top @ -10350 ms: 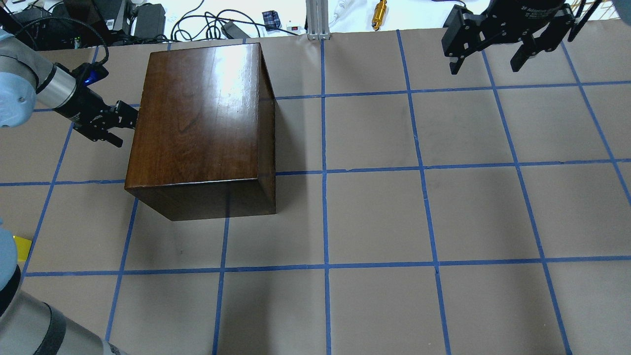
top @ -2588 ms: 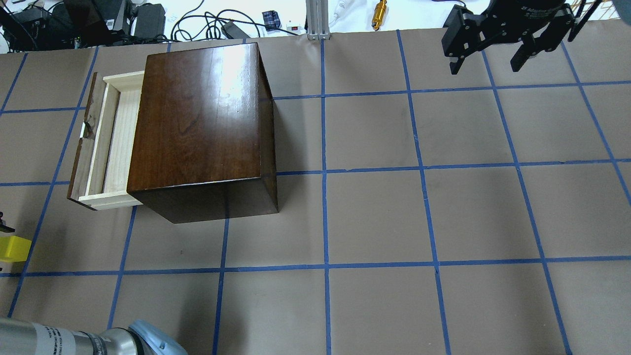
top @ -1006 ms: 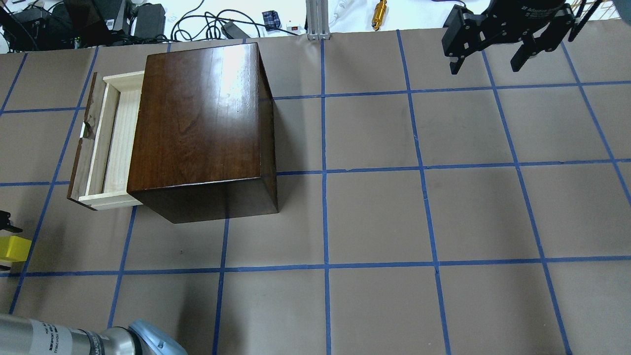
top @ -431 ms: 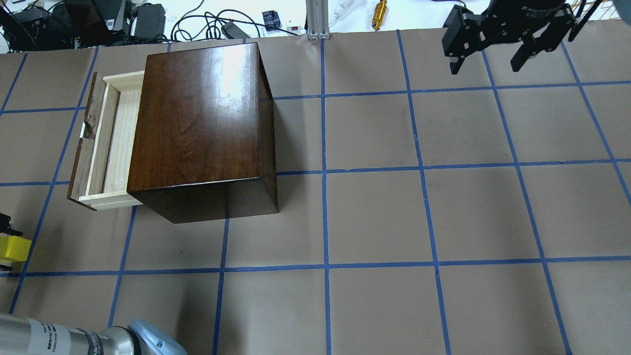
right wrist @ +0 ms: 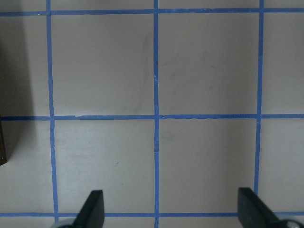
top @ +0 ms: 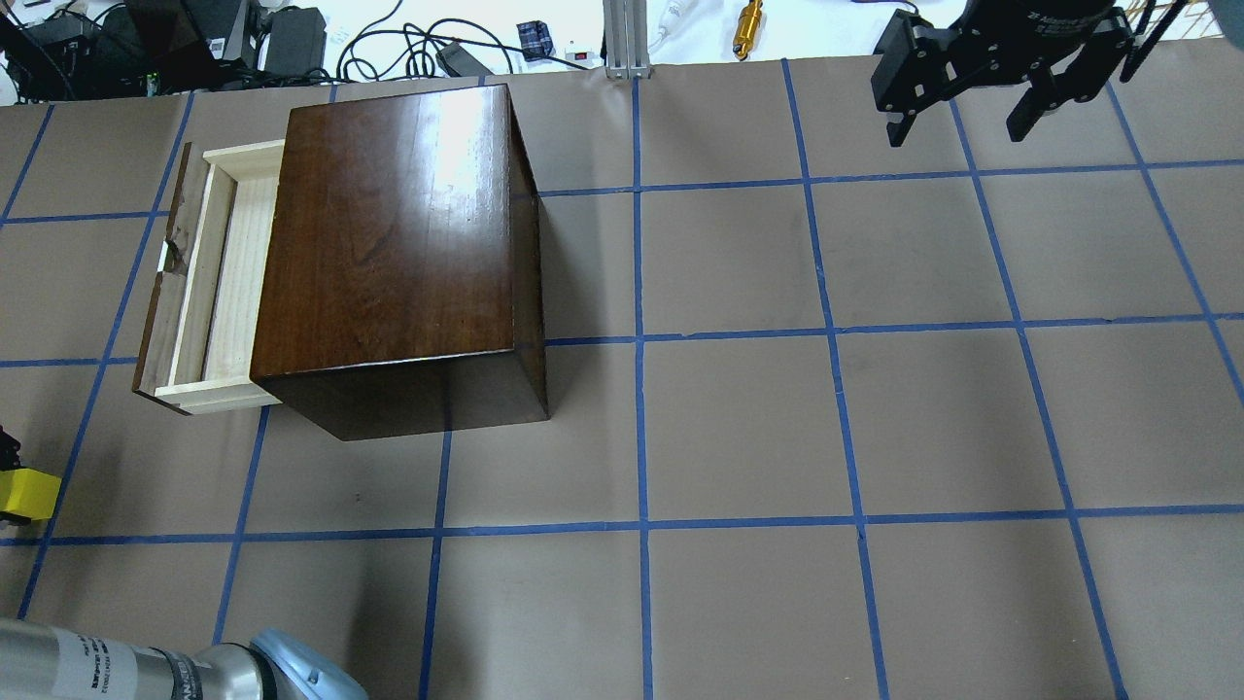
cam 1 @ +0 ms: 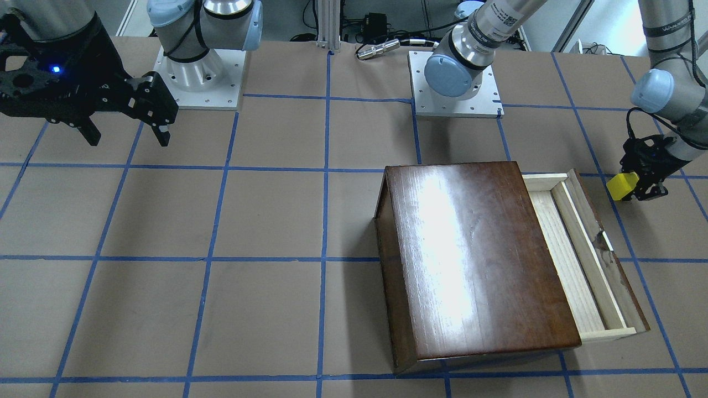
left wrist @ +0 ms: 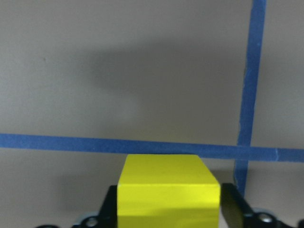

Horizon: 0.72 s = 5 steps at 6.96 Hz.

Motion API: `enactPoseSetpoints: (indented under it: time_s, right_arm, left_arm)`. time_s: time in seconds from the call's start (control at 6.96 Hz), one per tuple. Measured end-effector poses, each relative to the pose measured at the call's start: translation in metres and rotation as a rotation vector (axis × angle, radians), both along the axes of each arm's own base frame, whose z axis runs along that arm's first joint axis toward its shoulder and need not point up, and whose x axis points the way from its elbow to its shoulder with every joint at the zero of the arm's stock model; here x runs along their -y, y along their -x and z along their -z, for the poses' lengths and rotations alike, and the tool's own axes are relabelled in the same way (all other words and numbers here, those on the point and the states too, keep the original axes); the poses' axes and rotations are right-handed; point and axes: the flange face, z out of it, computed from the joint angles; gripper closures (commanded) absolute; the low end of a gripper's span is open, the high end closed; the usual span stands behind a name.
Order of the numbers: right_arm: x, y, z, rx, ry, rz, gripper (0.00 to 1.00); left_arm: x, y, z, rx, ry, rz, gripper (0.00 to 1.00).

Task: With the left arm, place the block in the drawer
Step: 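Lower the left gripper over the yellow cube and close on it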

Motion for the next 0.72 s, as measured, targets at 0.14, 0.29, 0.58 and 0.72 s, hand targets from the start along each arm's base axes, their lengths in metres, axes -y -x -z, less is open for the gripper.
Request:
enactPoseSetpoints:
  time_s: [0.14,0.29,0.58,0.72]
  right_arm:
    - [0.0,0.0,0.0,0.0,0.0,0.0,0.0]
    - [0.0,0.0,0.0,0.0,0.0,0.0,0.0]
    - [0.0,0.0,0.0,0.0,0.0,-0.001,0.0]
    - [0.0,0.0,0.0,0.0,0.001,-0.001,0.0]
  left_arm:
    - [0.0,0.0,0.0,-0.001,0.0,0.0,1.0]
    - [0.0,0.0,0.0,-0.001,0.0,-0.002,1.0]
    - [0.0,-0.002,-0.013,0.017,0.01,-0.011,1.0]
    - [0.003,-0.003,-0.027,0.038,0.022,-0.011,1.0]
